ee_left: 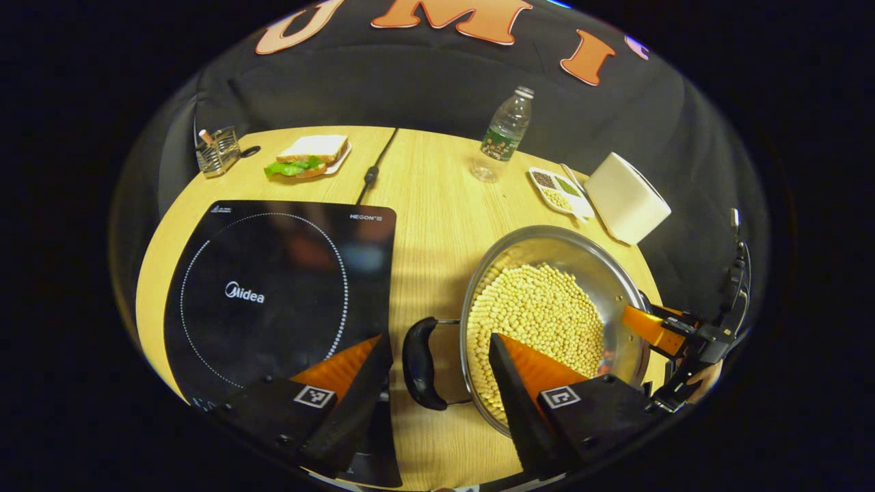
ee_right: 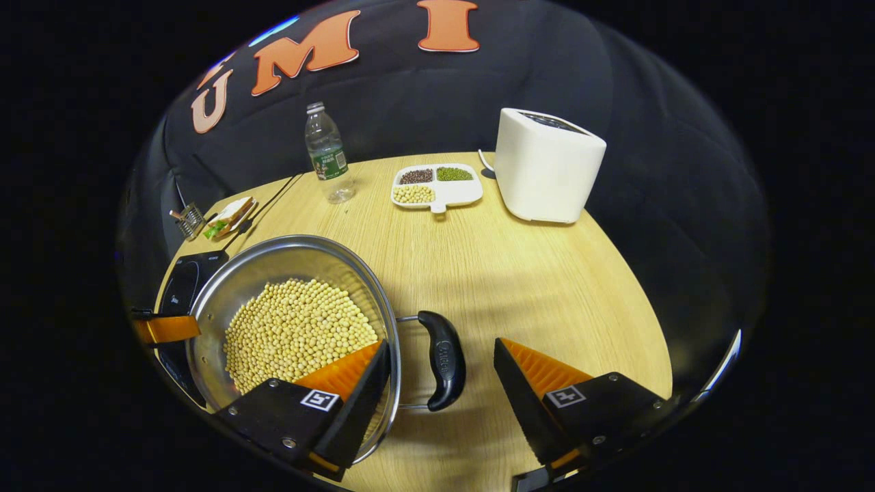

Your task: First push the handle of the pot to place it horizontally, then grasp the pot with both hands and set it on the induction cooktop.

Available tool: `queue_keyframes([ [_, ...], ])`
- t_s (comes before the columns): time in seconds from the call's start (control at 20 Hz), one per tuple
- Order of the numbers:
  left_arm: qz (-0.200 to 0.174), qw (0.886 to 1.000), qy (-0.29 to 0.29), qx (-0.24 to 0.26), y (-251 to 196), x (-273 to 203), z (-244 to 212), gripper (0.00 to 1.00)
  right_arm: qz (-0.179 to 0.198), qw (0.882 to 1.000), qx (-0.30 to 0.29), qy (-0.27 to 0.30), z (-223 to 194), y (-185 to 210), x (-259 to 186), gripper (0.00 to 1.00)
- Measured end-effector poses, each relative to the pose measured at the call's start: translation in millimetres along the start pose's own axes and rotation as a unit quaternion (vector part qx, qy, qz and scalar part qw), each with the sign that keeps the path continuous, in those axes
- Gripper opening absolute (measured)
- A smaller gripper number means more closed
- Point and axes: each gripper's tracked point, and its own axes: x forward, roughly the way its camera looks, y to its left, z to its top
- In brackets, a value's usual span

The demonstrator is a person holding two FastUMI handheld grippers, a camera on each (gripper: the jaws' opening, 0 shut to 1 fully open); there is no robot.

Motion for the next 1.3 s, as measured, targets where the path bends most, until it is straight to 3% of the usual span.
queue_keyframes([
  [0.05, -0.013, 1.000, 0.027, -0.009, -6.5, 3.4, -12.3, 0.93, 0.004, 1.000, 0.002, 0.003, -2.5, 1.8, 1.7, 0.93],
  [0.1, 0.009, 1.000, 0.027, -0.001, 0.7, 0.2, -14.3, 0.92, 0.007, 1.000, 0.003, 0.007, -4.0, 3.3, 3.2, 0.90],
  [0.15, 0.010, 1.000, 0.013, 0.006, 2.9, 7.2, -12.2, 0.90, 0.008, 1.000, 0.002, 0.012, -6.9, 5.4, 5.3, 0.84],
  [0.2, 0.014, 1.000, 0.018, 0.004, 2.7, 7.9, -17.6, 0.80, 0.013, 1.000, 0.003, 0.015, -8.2, 8.2, 6.5, 0.81],
  [0.25, 0.016, 1.000, 0.015, 0.001, 2.3, 10.4, -12.5, 0.80, 0.012, 1.000, 0.004, 0.015, -9.1, 7.3, 5.8, 0.71],
  [0.4, 0.020, 0.999, 0.029, -0.004, 6.5, 21.9, -15.2, 0.80, 0.016, 1.000, 0.014, 0.016, -9.1, 6.9, 4.8, 0.65],
  [0.55, 0.024, 0.999, 0.030, -0.018, 7.2, 23.1, -9.6, 0.58, 0.013, 0.999, 0.033, 0.014, -8.1, 6.8, -0.1, 0.53],
  [0.6, 0.027, 0.999, 0.035, -0.012, 5.3, 23.3, -13.8, 0.53, 0.007, 0.999, 0.028, 0.013, -6.3, 5.4, -2.8, 0.52],
  [0.95, 0.012, 1.000, 0.016, -0.002, -3.3, -20.4, 4.2, 0.52, 0.002, 0.999, 0.045, -0.003, 9.7, 7.7, -46.1, 0.51],
  [1.05, 0.009, 1.000, 0.011, 0.001, 1.5, -37.5, 11.9, 0.52, 0.003, 0.999, 0.049, -0.010, 16.5, 17.8, -62.1, 0.46],
  [1.1, 0.008, 1.000, 0.007, 0.003, 5.4, -46.6, 16.7, 0.52, 0.003, 0.999, 0.051, -0.014, 20.5, 24.2, -69.4, 0.51],
  [1.2, 0.007, 1.000, 0.001, 0.004, 14.6, -64.7, 23.5, 0.52, 0.006, 0.998, 0.053, -0.022, 27.7, 38.8, -84.7, 0.46],
  [1.3, 0.009, 1.000, -0.005, 0.003, 30.8, -82.8, 30.7, 0.52, 0.013, 0.998, 0.057, -0.027, 32.3, 57.8, -98.5, 0.50],
])
